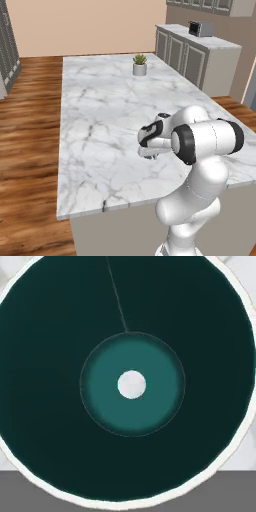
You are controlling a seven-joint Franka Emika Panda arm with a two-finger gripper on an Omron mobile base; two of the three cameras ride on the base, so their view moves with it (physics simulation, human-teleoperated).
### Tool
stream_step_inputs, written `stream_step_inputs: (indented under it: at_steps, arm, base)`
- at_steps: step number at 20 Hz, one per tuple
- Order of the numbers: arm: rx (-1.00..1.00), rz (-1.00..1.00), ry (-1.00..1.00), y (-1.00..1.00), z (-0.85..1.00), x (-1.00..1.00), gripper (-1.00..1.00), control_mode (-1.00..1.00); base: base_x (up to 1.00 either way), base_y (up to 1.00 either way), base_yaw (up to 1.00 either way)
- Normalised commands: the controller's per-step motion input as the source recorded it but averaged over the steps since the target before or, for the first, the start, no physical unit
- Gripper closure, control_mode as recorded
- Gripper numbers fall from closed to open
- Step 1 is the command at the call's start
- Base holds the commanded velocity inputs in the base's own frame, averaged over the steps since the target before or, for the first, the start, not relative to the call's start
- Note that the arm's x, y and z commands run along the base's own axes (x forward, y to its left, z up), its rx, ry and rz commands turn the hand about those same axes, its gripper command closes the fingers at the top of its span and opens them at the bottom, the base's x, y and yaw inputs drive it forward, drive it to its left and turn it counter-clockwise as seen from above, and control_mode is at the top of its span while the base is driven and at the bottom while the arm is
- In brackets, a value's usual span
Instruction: Clear the mugs and bowl far away from the sink.
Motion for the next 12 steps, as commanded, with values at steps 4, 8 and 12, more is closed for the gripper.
stream_step_inputs:
  at_steps: [4,8,12]
  arm:
    - [0.01,-0.04,0.08,-0.03,0.00,0.19,-1.00,-1.00]
    - [0.00,-0.17,0.30,-0.23,-0.34,0.34,-1.00,-1.00]
    - [0.00,-0.18,0.31,-0.25,-0.39,0.36,-1.00,-1.00]
  base:
    - [0.00,0.00,0.00]
    - [0.00,0.00,0.00]
    - [0.00,0.00,0.00]
